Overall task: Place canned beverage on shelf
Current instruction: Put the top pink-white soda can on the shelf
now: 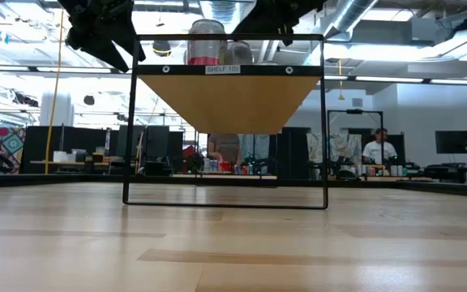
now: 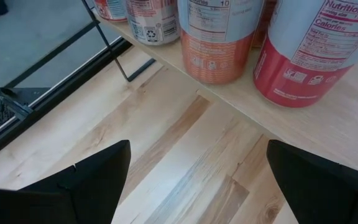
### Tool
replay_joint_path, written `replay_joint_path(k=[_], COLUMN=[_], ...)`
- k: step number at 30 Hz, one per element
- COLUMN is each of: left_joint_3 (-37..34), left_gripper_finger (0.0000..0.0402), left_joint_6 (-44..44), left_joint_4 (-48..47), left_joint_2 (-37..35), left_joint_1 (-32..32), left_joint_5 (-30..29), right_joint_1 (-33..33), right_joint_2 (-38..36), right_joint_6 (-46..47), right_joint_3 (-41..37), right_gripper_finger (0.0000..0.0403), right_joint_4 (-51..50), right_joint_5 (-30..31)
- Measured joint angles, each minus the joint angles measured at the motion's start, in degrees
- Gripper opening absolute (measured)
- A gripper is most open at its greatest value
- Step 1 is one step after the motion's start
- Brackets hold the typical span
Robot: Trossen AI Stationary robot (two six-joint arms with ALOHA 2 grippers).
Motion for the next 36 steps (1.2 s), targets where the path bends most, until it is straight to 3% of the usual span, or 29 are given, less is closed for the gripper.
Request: replay_joint_path(k=[23,36], left_joint_3=[0.0,0.0], left_gripper_finger=[0.0363,0.0363], left_joint_6=[0.0,0.0], left_joint_4=[0.1,0.1], left_joint_2=[0.0,0.0], left_joint_1=[0.0,0.0], left_joint_5=[-0.8,-0.8], right_joint_1=[0.4,1.1], right_joint_2=[2.4,-0.2], right_joint_6=[-0.7,1.0], right_joint_3=[0.1,0.0], right_gripper_finger=[0.0,0.0], right_joint_4=[3.5,-0.4], right_joint_5=[-2.3,-1.0])
